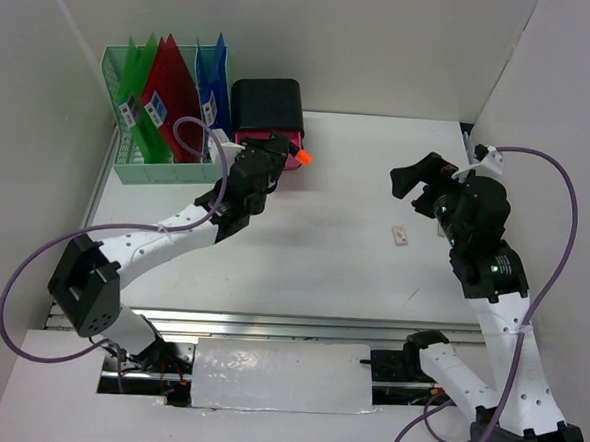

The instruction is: Organize the desk

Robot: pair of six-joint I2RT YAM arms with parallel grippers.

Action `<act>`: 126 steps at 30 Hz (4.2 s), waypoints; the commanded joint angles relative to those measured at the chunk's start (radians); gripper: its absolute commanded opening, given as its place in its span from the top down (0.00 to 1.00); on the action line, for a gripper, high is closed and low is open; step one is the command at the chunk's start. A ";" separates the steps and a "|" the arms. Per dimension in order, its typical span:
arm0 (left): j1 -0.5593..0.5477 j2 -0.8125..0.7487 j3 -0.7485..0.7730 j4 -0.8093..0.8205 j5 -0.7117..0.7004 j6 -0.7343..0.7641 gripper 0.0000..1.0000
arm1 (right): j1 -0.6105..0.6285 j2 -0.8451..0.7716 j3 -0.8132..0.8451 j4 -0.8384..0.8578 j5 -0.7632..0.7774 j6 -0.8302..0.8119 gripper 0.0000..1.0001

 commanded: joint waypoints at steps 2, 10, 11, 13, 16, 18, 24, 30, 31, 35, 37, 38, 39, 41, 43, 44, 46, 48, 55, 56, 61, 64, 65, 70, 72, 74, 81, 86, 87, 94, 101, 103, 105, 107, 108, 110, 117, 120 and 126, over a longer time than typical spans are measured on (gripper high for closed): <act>0.009 0.074 0.126 0.111 -0.233 -0.075 1.00 | -0.005 0.000 0.056 -0.019 0.001 0.016 0.00; 0.164 0.203 0.240 -0.050 -0.089 -0.228 1.00 | -0.004 -0.005 0.056 -0.017 -0.033 0.011 0.00; 0.168 0.210 0.246 -0.065 -0.092 -0.231 1.00 | -0.006 -0.002 0.057 -0.016 -0.035 0.011 0.00; 0.190 0.234 0.267 -0.100 -0.101 -0.239 1.00 | -0.006 0.009 0.062 -0.019 -0.051 0.007 0.00; 0.246 0.282 0.295 -0.079 0.001 -0.241 1.00 | -0.006 0.006 0.057 -0.013 -0.059 0.008 0.00; 0.262 0.306 0.336 -0.132 0.028 -0.222 1.00 | -0.006 0.001 0.046 0.000 -0.064 0.010 0.00; 0.263 0.342 0.373 -0.200 0.035 -0.259 1.00 | -0.006 0.016 0.046 0.004 -0.082 0.011 0.00; 0.266 0.352 0.375 -0.255 0.061 -0.270 1.00 | -0.006 0.026 0.036 0.015 -0.085 0.010 0.00; 0.266 0.349 0.367 -0.255 0.061 -0.277 1.00 | -0.005 0.027 0.034 0.017 -0.087 0.010 0.00; 0.266 0.346 0.332 -0.242 0.078 -0.311 1.00 | -0.006 0.035 0.028 0.024 -0.102 0.010 0.00; 0.265 0.348 0.315 -0.222 0.084 -0.299 0.93 | -0.005 0.033 0.022 0.029 -0.104 0.010 0.00; 0.266 0.349 0.313 -0.214 0.086 -0.301 0.87 | -0.006 0.030 0.022 0.029 -0.102 0.008 0.00; 0.265 0.351 0.315 -0.222 0.086 -0.305 0.83 | -0.006 0.032 0.019 0.029 -0.102 0.008 0.00; 0.265 0.354 0.317 -0.226 0.092 -0.307 0.74 | -0.006 0.030 0.017 0.027 -0.102 0.007 0.00; 0.266 0.354 0.315 -0.238 0.097 -0.314 0.71 | -0.006 0.032 0.014 0.029 -0.102 0.004 0.00; 0.266 0.351 0.310 -0.231 0.098 -0.314 0.64 | -0.005 0.032 0.013 0.030 -0.102 0.004 0.00; 0.265 0.339 0.294 -0.209 0.094 -0.302 0.53 | -0.005 0.032 0.011 0.029 -0.107 0.001 0.00; 0.265 0.329 0.304 -0.203 0.095 -0.269 0.32 | -0.006 0.033 0.013 0.027 -0.107 -0.001 0.00; 0.266 0.308 0.359 -0.209 0.091 -0.215 0.10 | -0.006 0.030 0.000 0.040 -0.111 -0.001 0.00; 0.265 0.291 0.364 -0.206 0.095 -0.184 0.09 | -0.005 0.036 -0.006 0.052 -0.131 -0.001 0.00; 0.265 0.234 0.486 -0.327 0.112 -0.013 0.05 | -0.001 0.131 -0.032 0.112 -0.246 0.014 0.00; 0.265 0.208 0.621 -0.524 0.121 0.171 0.00 | 0.025 0.229 -0.079 0.233 -0.300 0.056 0.00; 0.265 0.198 0.651 -0.578 0.117 0.251 0.00 | 0.038 0.266 -0.069 0.256 -0.300 0.064 0.00; 0.266 0.018 0.558 -0.696 0.123 0.551 0.00 | 0.140 0.478 -0.024 0.348 -0.273 0.108 0.04; 0.269 -0.073 0.477 -0.752 0.155 0.627 0.00 | 0.198 0.585 -0.004 0.417 -0.288 0.130 0.11; 0.274 -0.134 0.427 -0.845 0.155 0.676 0.00 | 0.242 0.662 0.068 0.403 -0.274 0.154 0.25; 0.286 -0.488 0.122 -0.995 0.213 0.868 0.01 | 0.313 0.893 0.106 0.587 -0.245 0.315 1.00; 0.285 -0.675 -0.011 -1.009 0.138 0.948 0.00 | 0.316 1.058 0.178 0.691 -0.256 0.422 1.00; 0.285 -0.698 -0.035 -0.996 0.133 0.959 0.00 | 0.313 1.073 0.200 0.713 -0.254 0.432 1.00; 0.286 -0.844 -0.213 -0.923 0.118 0.951 0.01 | 0.307 1.193 0.397 0.664 -0.283 0.387 1.00; 0.286 -0.794 -0.227 -0.923 0.147 0.967 0.01 | 0.304 1.276 0.509 0.646 -0.306 0.392 1.00; 0.286 -0.781 -0.225 -0.924 0.149 0.967 0.01 | 0.299 1.305 0.548 0.623 -0.305 0.390 1.00; 0.285 -0.777 -0.225 -0.929 0.146 0.965 0.01 | 0.287 1.340 0.585 0.624 -0.314 0.400 1.00; 0.286 -0.783 -0.231 -0.921 0.150 0.968 0.01 | 0.281 1.357 0.618 0.616 -0.314 0.404 1.00; 0.286 -0.783 -0.231 -0.921 0.149 0.968 0.01 | 0.278 1.366 0.634 0.603 -0.314 0.400 1.00; 0.286 -0.787 -0.233 -0.921 0.147 0.968 0.01 | 0.275 1.388 0.664 0.590 -0.314 0.396 1.00; 0.286 -0.784 -0.234 -0.918 0.153 0.968 0.00 | 0.269 1.425 0.712 0.604 -0.323 0.395 1.00; 0.286 -0.784 -0.236 -0.920 0.152 0.968 0.00 | 0.267 1.440 0.723 0.625 -0.323 0.398 1.00; 0.285 -0.778 -0.240 -0.915 0.161 0.970 0.00 | 0.264 1.425 0.686 0.698 -0.306 0.416 1.00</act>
